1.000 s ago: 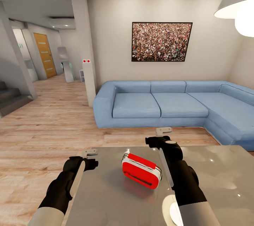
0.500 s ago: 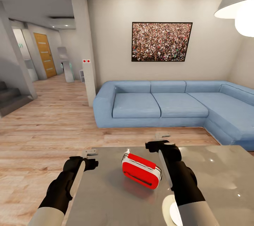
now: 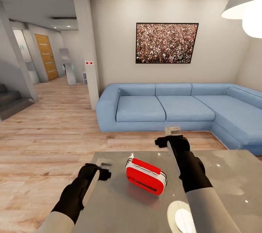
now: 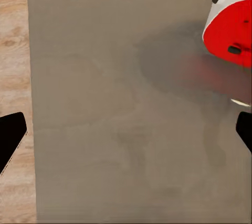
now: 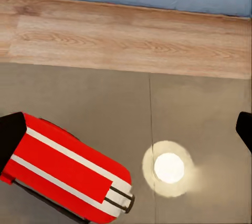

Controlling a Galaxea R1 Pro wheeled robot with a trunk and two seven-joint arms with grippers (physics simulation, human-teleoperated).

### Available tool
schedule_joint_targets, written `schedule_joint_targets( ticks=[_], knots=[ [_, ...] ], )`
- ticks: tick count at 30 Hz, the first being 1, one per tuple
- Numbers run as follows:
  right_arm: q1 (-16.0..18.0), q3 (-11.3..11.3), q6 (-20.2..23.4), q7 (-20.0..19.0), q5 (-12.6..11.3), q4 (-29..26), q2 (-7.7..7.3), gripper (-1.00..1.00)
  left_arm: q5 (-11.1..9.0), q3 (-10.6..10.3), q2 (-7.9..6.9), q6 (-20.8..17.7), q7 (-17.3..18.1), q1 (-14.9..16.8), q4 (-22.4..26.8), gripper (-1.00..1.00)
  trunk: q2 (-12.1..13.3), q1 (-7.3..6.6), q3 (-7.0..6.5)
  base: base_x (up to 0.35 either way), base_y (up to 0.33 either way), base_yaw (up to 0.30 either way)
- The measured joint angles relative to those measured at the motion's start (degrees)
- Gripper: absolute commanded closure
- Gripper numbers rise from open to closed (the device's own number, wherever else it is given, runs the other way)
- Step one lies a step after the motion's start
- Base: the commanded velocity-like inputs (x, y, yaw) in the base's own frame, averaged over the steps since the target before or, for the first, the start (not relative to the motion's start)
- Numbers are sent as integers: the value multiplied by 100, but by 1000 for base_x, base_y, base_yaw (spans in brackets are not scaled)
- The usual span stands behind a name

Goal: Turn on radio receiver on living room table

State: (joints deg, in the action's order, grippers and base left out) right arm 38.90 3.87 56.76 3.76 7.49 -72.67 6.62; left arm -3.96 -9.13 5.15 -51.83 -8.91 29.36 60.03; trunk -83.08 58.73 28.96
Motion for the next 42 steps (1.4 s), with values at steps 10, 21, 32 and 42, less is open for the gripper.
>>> schedule_joint_targets(
  ticks=[10, 21, 32, 42],
  knots=[
    [1893, -8, 9, -20, -216, 2517, -377, -100, -29, 27, 34, -562, -12, 569, 94, -100, 0, 0, 0, 0, 0, 0],
    [2393, -1, 16, -25, -1334, 3796, -475, -100, -50, 139, 70, -600, -6, 579, 91, -100, 0, 0, 1, 0, 0, 0],
    [2411, 8, 3, -25, -1418, 4429, -553, -100, -52, 123, 74, -601, -6, 579, 40, -100, 0, 0, 1, 0, 0, 0],
    [2411, 9, 2, -33, -1438, 4482, -543, -100, -52, 122, 78, -604, -6, 579, 41, -100, 0, 0, 1, 0, 0, 0]
  ],
)
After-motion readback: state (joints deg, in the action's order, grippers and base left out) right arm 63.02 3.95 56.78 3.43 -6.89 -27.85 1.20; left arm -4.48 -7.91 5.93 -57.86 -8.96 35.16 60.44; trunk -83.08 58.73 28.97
